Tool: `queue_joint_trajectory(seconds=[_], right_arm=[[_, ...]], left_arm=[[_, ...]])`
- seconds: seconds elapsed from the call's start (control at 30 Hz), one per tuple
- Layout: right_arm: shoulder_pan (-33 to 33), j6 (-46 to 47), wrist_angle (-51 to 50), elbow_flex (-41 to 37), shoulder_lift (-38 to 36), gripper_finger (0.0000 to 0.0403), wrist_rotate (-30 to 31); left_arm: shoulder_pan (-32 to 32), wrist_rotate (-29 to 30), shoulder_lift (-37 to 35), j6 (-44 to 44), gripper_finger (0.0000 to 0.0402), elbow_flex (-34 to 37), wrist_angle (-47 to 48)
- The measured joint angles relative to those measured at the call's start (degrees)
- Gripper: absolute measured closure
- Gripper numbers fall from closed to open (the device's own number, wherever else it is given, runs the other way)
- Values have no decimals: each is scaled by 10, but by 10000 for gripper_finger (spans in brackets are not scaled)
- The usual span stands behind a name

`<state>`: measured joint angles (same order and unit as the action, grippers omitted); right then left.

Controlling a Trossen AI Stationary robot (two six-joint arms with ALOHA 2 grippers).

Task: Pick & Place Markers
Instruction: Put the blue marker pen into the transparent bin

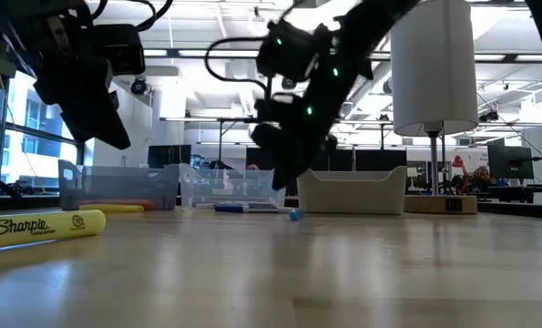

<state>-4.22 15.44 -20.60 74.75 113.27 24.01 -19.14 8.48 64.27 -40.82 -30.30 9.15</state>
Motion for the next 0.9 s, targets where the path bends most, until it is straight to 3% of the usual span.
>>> queue_joint_trajectory(seconds=[0.13, 0.23, 0.37, 0.53, 0.9], right_arm=[[-3, 69, 130, -68, 0, 348, 6], [-3, 112, 203, -104, 0, 366, 44], [-6, 140, 222, -120, 0, 396, 64], [-17, 128, 246, -133, 0, 394, 71], [-40, 107, 257, -142, 0, 402, 19]], left_arm=[[0, 26, 0, 0, 355, 0, 6], [0, 27, 0, 0, 355, 0, 16], [0, 27, 0, 0, 355, 0, 18], [0, 44, 0, 0, 355, 0, 21], [0, 48, 0, -2, 355, 0, 26]])
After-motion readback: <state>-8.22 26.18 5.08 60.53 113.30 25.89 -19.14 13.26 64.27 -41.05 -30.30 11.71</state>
